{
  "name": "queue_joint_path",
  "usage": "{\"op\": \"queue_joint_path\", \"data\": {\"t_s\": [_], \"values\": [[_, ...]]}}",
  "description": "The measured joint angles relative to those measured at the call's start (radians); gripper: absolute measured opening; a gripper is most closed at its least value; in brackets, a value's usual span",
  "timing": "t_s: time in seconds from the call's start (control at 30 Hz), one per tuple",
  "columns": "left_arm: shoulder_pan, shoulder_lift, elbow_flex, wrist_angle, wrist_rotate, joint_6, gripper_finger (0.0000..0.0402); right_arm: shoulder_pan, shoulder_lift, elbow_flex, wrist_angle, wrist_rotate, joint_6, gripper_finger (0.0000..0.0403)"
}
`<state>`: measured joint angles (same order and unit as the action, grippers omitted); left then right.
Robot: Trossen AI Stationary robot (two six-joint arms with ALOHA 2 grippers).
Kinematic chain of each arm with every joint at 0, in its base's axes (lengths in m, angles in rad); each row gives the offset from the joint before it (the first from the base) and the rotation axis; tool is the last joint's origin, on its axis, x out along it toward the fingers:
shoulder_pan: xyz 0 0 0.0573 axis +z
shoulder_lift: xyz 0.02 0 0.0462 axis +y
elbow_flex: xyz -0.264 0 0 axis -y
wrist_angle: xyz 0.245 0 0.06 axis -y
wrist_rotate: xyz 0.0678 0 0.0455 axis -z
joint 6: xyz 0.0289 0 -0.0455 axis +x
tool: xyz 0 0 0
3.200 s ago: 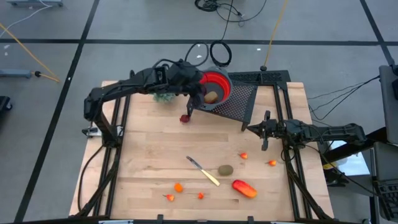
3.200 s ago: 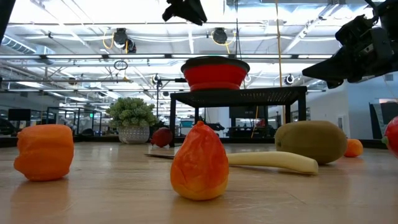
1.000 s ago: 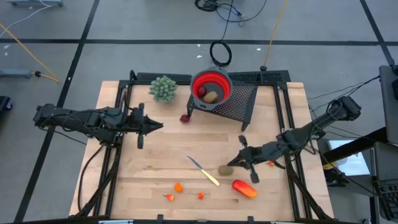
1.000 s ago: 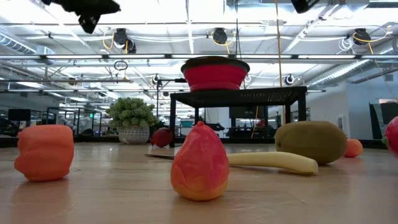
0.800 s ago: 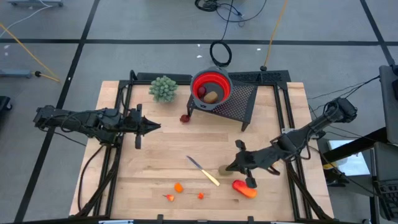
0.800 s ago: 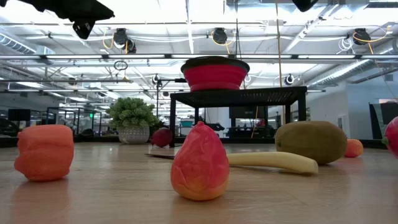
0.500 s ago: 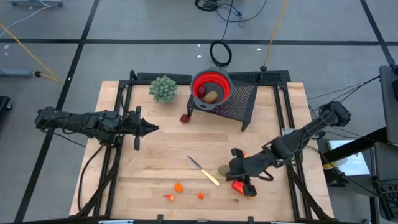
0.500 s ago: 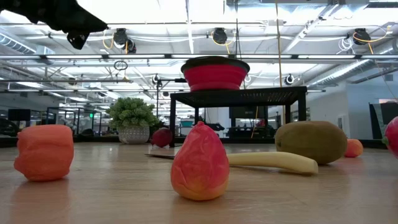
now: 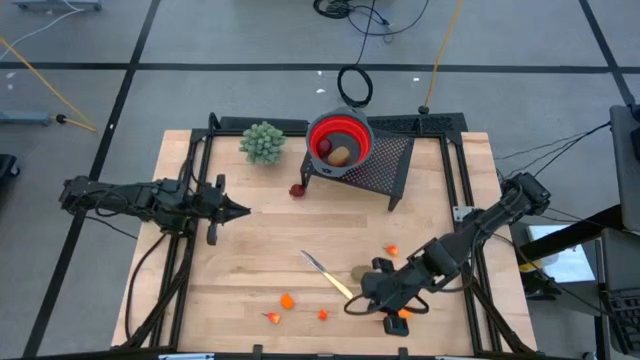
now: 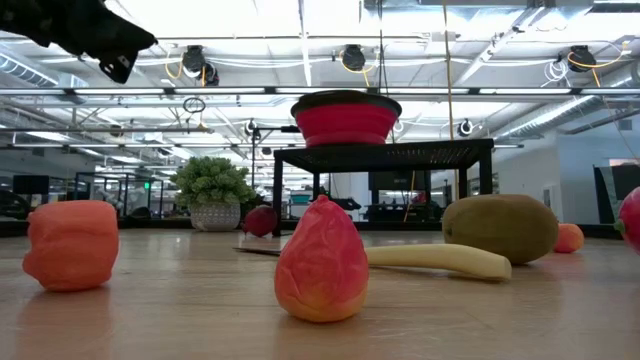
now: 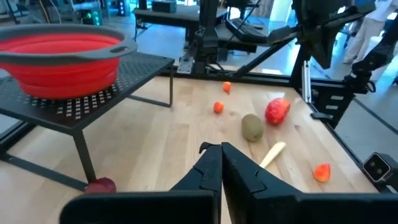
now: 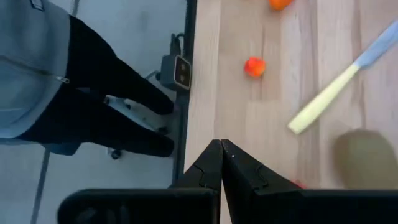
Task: Pick & Place Fruit
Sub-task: Put the red mango into the red strainer bowl on the shelf
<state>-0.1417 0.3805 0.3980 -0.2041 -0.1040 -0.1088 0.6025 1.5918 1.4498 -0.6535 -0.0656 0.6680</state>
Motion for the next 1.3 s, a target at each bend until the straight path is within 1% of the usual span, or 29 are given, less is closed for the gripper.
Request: {"op": "queue_joint_path", "data": {"t_s": [0.1,0.2,0.33,0.5,0.57,0.7,0.77,0.87,0.97,1.07,1.17,1.3], "values": [[0.000,-0.026,-0.021,0.003,0.000,0.002,0.0015,0.011,0.026,0.032,-0.034,-0.040,0.054,0.0000],[0.000,-0.056,-0.053,-0.001,0.000,-0.001,0.0014,0.016,0.044,0.039,-0.047,-0.088,0.130,0.0000],[0.001,-0.093,-0.081,-0.001,0.000,-0.006,0.0002,0.016,0.066,0.040,-0.083,-0.166,0.276,0.0000],[0.001,-0.122,-0.083,0.000,-0.001,-0.008,0.0014,0.011,0.083,0.039,-0.200,-0.211,0.477,0.0000],[0.001,-0.123,-0.083,0.001,0.000,-0.018,0.0015,0.006,0.081,0.028,-0.219,-0.240,0.542,0.0000],[0.001,-0.121,-0.083,0.001,-0.001,-0.034,0.0005,-0.001,0.081,0.003,-0.216,-0.299,0.585,0.0000],[0.001,-0.120,-0.083,-0.001,-0.001,-0.044,0.0002,-0.001,0.081,-0.011,-0.210,-0.304,0.586,0.0000],[0.001,-0.120,-0.083,0.001,-0.001,-0.059,0.0009,0.000,0.080,-0.039,-0.215,-0.305,0.623,0.0007],[0.001,-0.120,-0.083,0.001,-0.001,-0.060,0.0017,-0.001,0.081,-0.055,-0.212,-0.305,0.674,0.0023],[0.001,-0.120,-0.083,0.000,-0.001,-0.059,0.0018,-0.001,0.081,-0.058,-0.212,-0.306,0.724,0.0048],[0.001,-0.120,-0.083,0.000,-0.001,-0.054,0.0012,-0.001,0.081,-0.058,-0.211,-0.306,0.763,0.0082],[0.001,-0.120,-0.083,0.000,-0.001,-0.053,0.0002,-0.001,0.081,-0.058,-0.211,-0.305,0.770,0.0136]]}}
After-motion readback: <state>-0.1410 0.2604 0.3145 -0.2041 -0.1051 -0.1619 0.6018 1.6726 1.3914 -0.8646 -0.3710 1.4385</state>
